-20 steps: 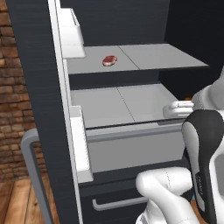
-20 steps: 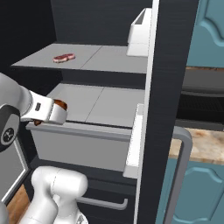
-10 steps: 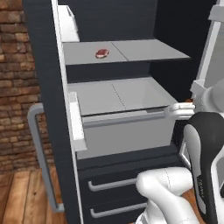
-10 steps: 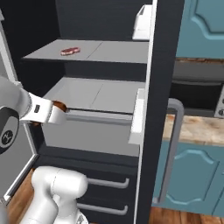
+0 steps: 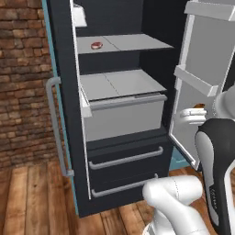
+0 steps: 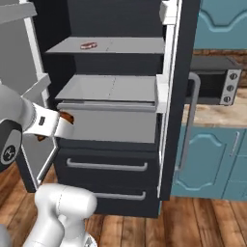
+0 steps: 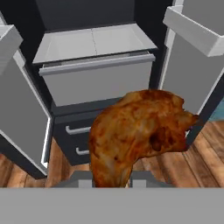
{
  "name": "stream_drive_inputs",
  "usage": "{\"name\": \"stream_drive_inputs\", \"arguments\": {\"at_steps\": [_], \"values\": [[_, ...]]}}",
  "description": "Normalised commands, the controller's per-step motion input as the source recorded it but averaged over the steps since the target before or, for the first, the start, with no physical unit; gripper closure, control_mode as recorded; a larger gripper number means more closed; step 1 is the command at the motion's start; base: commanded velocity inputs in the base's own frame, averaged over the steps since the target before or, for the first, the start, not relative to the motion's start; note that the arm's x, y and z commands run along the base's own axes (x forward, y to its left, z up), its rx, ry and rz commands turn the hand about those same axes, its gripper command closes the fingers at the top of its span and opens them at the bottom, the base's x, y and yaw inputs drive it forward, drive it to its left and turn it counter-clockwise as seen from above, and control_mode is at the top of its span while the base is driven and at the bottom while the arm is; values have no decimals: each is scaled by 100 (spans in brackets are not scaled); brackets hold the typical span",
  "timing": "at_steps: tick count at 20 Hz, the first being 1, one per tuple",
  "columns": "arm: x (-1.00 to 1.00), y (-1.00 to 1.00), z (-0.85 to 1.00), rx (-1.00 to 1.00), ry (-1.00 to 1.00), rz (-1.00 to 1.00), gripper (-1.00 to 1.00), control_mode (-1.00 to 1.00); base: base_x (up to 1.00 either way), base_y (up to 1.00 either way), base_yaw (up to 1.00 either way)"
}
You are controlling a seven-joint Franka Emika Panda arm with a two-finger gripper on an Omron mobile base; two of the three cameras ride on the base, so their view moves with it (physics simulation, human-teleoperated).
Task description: Gather the lemon and garlic from the fridge and place them on a tray on the dining counter. Then gather the chicken drumstick and steak from the fridge and place them on the other tray.
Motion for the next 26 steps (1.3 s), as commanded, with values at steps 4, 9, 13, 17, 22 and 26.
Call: {"name": "stream_drive_inputs", "arguments": {"at_steps": [4,9,13,17,22,26], "values": [[0,0,0,0,0,0,100,100,-73,47,-27],[0,0,0,0,0,0,100,100,-87,37,-29],[0,0,0,0,0,0,100,100,-98,33,-29],[0,0,0,0,0,0,100,100,-100,23,-31],[0,0,0,0,0,0,100,100,-100,4,-29],[0,0,0,0,0,0,100,100,-100,0,-26]]}}
